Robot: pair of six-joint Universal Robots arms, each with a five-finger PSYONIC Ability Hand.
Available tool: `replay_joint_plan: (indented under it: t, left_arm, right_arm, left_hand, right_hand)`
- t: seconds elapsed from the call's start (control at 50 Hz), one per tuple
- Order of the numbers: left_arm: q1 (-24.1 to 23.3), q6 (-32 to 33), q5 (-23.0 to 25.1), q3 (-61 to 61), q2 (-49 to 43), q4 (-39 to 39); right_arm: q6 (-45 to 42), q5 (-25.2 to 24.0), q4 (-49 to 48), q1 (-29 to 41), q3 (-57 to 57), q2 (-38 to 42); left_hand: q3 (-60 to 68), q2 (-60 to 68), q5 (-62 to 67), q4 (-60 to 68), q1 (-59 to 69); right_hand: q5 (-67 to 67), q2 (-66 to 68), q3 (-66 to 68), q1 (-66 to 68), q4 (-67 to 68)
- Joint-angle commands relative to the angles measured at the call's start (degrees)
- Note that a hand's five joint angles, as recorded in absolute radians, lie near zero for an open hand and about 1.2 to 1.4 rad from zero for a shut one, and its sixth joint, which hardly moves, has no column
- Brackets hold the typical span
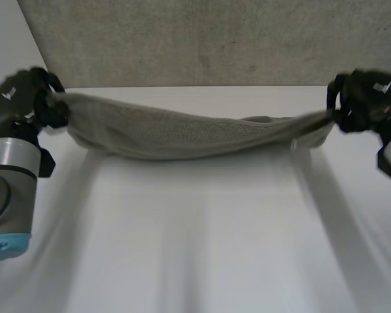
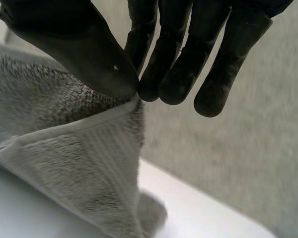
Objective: Fold the towel.
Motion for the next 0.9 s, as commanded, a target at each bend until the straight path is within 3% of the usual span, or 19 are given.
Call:
replay_joint_plan:
  t: [0.02,0.2,0.3,0.38,0.48,0.6,0.9]
  left_arm:
    - [-0.8,-0.6,0.4,-2.6,9.7,0.3]
    - [-1.7,-1.1,0.3,-3.9,5.2,0.7]
    - [-1.7,-0.9,0.4,-3.3,0.7,0.8]
    - [-1.6,-0.8,0.3,-2.5,-2.2,0.7]
    - [-1.6,-0.8,0.4,-2.3,-2.5,0.7]
    - [-1.6,-0.7,0.4,-2.4,-2.5,0.7]
    - [-1.6,-0.6,0.3,-2.2,-2.9,0.8]
  right_arm:
    - [0.6,-11.1,15.6,-5.0,-6.8,-5.3]
    - [-5.3,-10.3,12.4,-4.0,-2.3,7.3]
    - [-11.0,-1.7,9.4,-0.9,-2.4,21.5]
    - [-12.6,1.5,8.4,0.1,-2.7,25.9]
    - [-13.4,2.6,7.1,1.0,-2.1,26.4]
    - [-12.9,3.2,5.9,1.8,-1.5,25.9]
    - [-13.6,4.7,7.4,1.5,-1.3,23.6]
  left_hand:
    - [-8.7,-5.4,-14.7,-6.4,-2.9]
    - [-8.7,-5.4,-14.7,-6.4,-2.9]
    - [-8.7,-5.4,-14.7,-6.4,-2.9]
    - [-8.7,-5.4,-14.7,-6.4,-2.9]
    - [-8.7,-5.4,-14.7,-6.4,-2.9]
    - [-8.7,-5.4,-14.7,-6.4,-2.9]
    - [-8.7,-5.4,-14.7,-6.4,-2.9]
  right_hand:
    - [2.9,3.8,3.6,4.0,3.4]
    - [2.9,3.8,3.6,4.0,3.4]
    - [2.9,3.8,3.6,4.0,3.4]
    - [2.9,3.8,3.6,4.0,3.4]
    - [0.7,1.6,1.5,1.9,1.2]
    - [-20.1,-19.2,-19.3,-19.0,-19.6]
    - [-24.2,-23.3,-23.4,-23.0,-23.7]
